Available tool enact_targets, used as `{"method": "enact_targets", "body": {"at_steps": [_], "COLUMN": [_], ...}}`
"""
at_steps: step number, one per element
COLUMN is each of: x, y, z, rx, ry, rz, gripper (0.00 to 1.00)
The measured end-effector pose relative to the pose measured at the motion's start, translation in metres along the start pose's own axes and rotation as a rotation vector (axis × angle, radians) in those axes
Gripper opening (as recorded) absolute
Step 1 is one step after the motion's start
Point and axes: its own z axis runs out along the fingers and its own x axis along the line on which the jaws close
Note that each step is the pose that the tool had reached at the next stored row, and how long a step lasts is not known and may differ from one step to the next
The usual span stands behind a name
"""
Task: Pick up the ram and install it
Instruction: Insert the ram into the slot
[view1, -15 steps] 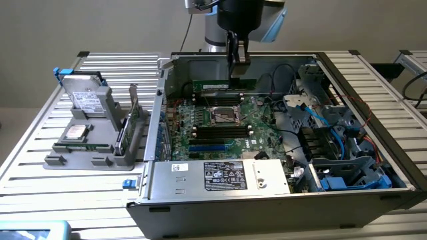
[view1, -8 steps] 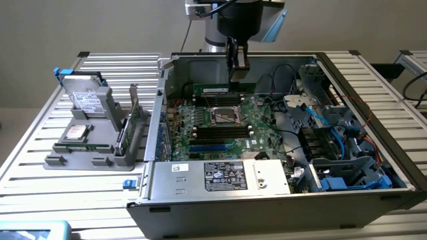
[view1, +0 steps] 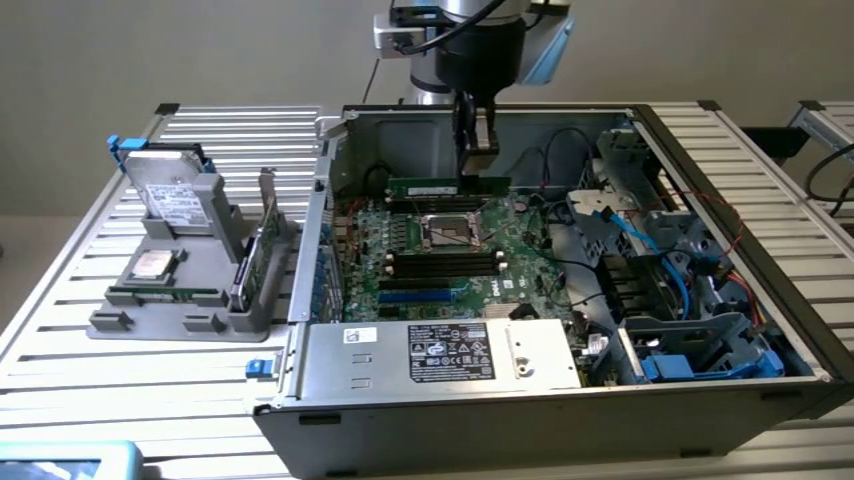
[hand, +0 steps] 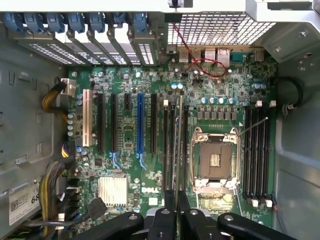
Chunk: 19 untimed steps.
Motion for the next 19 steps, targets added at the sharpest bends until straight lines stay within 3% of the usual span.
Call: {"method": "enact_targets", "body": {"at_steps": [19], "x": [0.000], "y": [-0.0016], "z": [0.0345], "rx": [0.0000], "ry": [-0.0001], "rz": [0.000], "gripper": [0.13]}}
